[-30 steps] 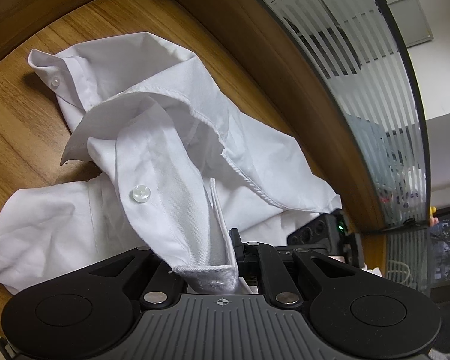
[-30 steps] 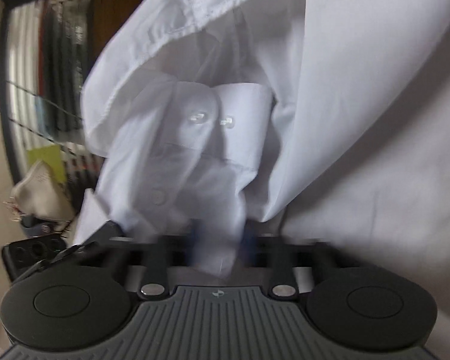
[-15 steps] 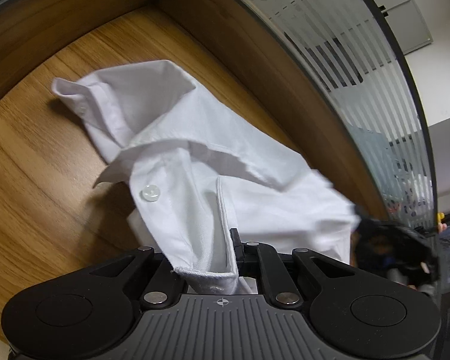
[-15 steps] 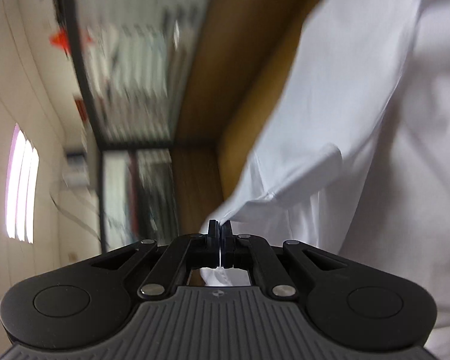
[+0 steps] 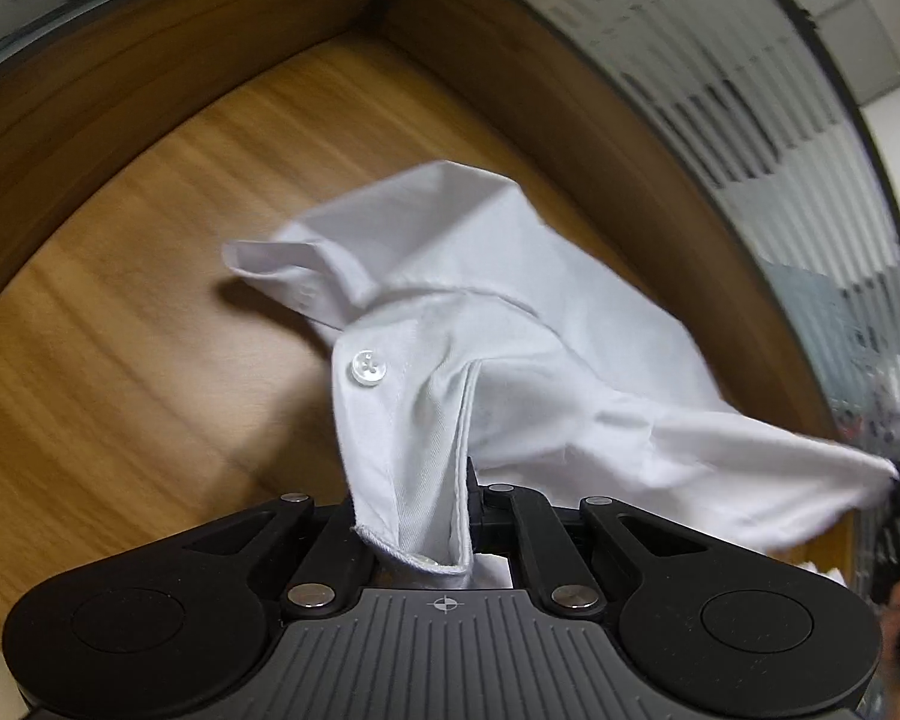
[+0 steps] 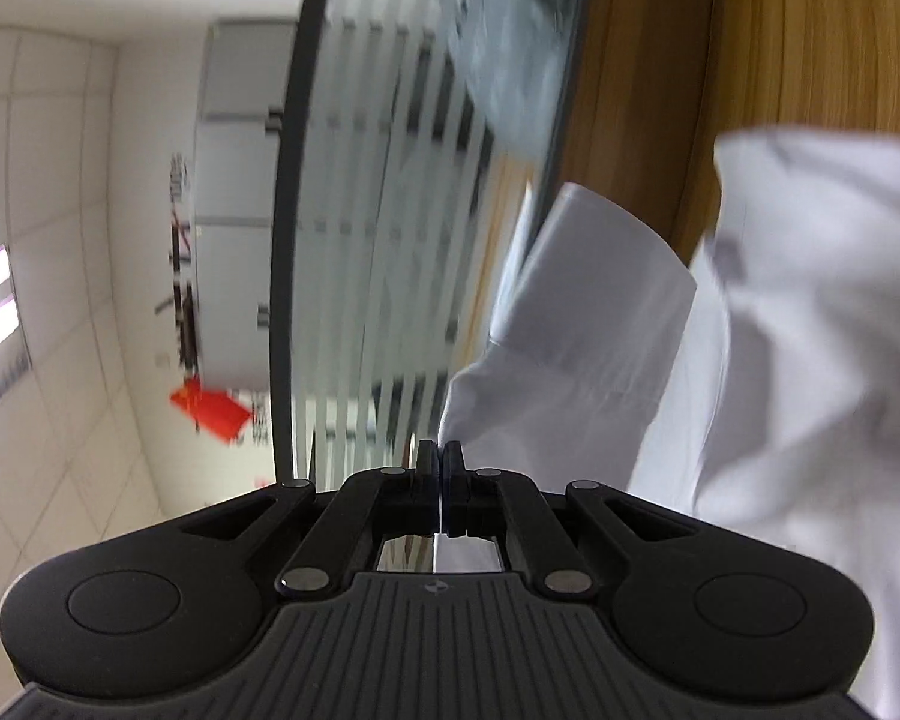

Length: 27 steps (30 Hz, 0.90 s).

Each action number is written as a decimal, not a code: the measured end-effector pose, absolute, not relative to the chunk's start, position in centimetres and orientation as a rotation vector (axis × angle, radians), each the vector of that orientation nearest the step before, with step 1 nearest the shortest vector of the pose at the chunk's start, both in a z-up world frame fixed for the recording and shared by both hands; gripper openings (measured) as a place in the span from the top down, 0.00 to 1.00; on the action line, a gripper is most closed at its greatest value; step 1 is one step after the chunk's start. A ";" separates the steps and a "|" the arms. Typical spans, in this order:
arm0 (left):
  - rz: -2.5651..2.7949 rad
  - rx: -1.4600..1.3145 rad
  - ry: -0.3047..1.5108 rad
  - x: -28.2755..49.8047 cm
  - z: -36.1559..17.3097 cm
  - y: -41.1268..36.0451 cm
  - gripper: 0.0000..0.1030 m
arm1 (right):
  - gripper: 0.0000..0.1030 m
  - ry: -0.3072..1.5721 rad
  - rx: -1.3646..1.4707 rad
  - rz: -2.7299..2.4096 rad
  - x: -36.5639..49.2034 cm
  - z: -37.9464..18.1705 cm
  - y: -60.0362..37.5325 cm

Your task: Fold clothes

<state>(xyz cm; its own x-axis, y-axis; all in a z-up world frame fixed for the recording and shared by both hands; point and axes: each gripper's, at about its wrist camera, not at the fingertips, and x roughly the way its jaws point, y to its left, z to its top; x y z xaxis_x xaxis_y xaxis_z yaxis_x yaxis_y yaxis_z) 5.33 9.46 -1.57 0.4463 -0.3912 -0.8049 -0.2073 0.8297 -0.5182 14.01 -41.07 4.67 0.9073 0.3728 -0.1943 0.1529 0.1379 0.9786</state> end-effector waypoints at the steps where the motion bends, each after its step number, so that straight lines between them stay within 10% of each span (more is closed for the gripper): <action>1: -0.110 -0.614 1.125 5.3 -1.8 9.7 0.94 | 0.99 0.425 1.430 0.143 14.0 4.9 -42.0; 9: -0.080 -0.609 1.137 4.3 -2.3 10.3 0.81 | 0.95 0.505 1.246 0.017 15.9 5.3 -44.8; 14: -0.125 -0.515 1.088 3.1 0.4 9.2 0.43 | 0.49 0.611 1.144 -0.062 15.5 5.1 -45.6; 27: -0.351 -0.279 0.998 2.3 5.1 2.8 0.23 | 0.39 0.905 0.553 -0.125 9.5 5.0 -43.9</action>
<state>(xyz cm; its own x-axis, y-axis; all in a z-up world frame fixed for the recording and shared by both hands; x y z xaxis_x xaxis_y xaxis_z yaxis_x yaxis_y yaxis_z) 2.32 2.82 5.14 0.4944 -0.4109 -0.7660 0.1594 0.9091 -0.3848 9.49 -43.93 4.97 0.6209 0.1245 -0.7739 0.3303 0.8538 0.4023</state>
